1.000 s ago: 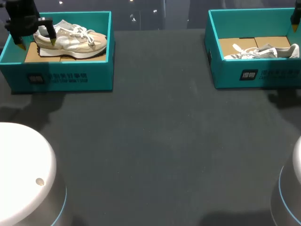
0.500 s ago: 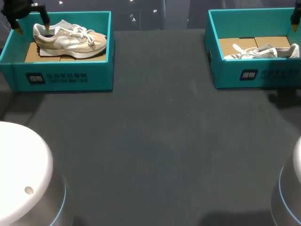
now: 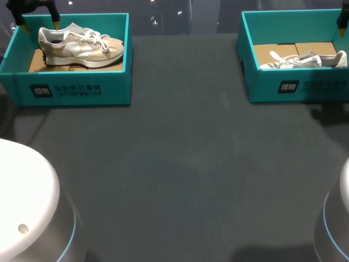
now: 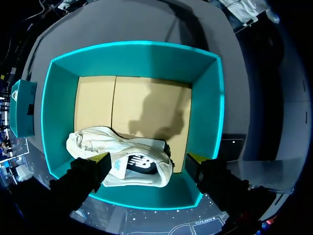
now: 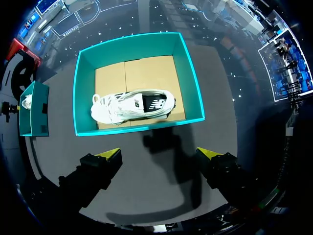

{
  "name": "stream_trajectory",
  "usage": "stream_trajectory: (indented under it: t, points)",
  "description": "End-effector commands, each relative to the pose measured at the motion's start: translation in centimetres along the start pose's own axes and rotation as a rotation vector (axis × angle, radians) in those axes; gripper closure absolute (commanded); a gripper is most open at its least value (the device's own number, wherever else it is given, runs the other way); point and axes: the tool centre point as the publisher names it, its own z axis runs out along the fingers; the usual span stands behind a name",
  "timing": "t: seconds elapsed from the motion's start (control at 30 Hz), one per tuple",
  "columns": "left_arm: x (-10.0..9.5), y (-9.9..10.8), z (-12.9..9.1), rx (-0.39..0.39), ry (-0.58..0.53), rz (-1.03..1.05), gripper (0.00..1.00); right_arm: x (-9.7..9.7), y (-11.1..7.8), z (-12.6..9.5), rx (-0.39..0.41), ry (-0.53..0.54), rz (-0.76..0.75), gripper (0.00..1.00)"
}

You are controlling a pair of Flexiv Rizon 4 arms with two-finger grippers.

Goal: Take the shoe out of the shoebox, open the shoe tongue, remove and reinsert the insole, then place the shoe into the shoebox

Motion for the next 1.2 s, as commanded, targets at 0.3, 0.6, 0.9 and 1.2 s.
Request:
stream_trajectory:
  t: [0.3, 0.6, 0.9, 1.2]
  points:
    - [1.3, 3.2, 2.6, -0.009, 0.061, 0.028, 0.00, 0.0, -0.1, 0.0, -0.001, 0.000, 0.001, 0.00]
    - [2.2, 4.6, 4.4, -0.025, 0.094, 0.051, 0.00, 0.0, -0.1, 0.0, -0.001, 0.000, 0.001, 0.00]
    - [2.2, 6.0, 6.4, -0.035, 0.111, 0.061, 0.01, 0.0, -0.1, 0.0, -0.001, 0.000, 0.001, 0.00]
    - [2.2, 6.7, 8.3, -0.021, 0.129, 0.058, 0.07, 0.0, -0.1, 0.0, -0.001, 0.000, 0.001, 0.00]
